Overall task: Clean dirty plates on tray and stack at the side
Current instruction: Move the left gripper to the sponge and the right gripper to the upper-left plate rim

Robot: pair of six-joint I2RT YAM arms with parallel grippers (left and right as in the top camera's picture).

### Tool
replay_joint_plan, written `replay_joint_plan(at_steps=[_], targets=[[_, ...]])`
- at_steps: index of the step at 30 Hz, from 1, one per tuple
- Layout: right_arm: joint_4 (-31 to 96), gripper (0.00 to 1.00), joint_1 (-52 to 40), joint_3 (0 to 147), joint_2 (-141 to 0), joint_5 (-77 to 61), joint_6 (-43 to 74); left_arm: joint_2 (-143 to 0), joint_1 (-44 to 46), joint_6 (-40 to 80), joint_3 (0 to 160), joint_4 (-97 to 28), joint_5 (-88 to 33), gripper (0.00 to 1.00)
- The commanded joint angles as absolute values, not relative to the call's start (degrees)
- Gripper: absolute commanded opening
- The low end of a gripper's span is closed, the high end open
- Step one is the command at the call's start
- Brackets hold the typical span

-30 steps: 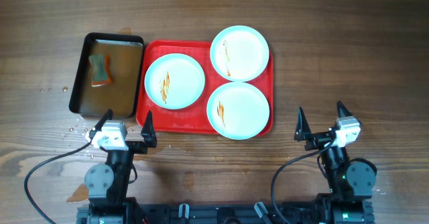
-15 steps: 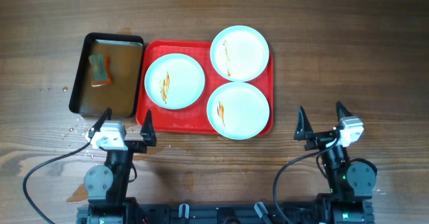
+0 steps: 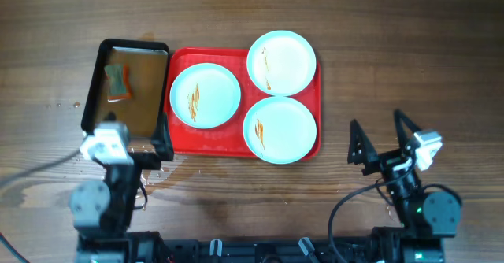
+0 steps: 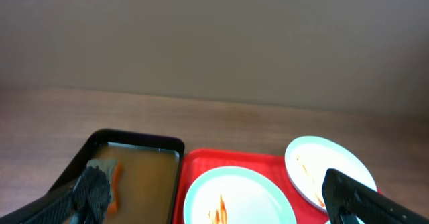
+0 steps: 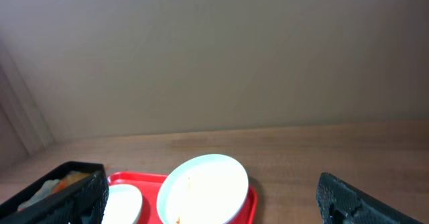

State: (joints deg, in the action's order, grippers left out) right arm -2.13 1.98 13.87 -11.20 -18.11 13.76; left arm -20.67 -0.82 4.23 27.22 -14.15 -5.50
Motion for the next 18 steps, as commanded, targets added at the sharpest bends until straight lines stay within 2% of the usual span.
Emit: replay_joint_plan(at_steps=[1,7,10,18], targets=[[-1.58,1.0,2.11,23.53,-21.12,-20.78,10.96,-30.04,-1.15,4.97,38.65,-19.44,-6.13,1.0],[0.93,1.0,2.11,36.51,-37.56,-26.37,9.78,-42.52,-1.15,5.52,51.81,-30.76,-4.03,1.0],[2.94,1.0,2.11,43.55,-46.83,-32.69,7.25,-49.3,-1.87,9.69,57.87,-36.86,-4.71,1.0],[17.5,1.0,-2.52,63.75,-67.64,-38.02,5.67,-66.32,-11.73,9.23,73.03,-50.72,-18.98,1.0]])
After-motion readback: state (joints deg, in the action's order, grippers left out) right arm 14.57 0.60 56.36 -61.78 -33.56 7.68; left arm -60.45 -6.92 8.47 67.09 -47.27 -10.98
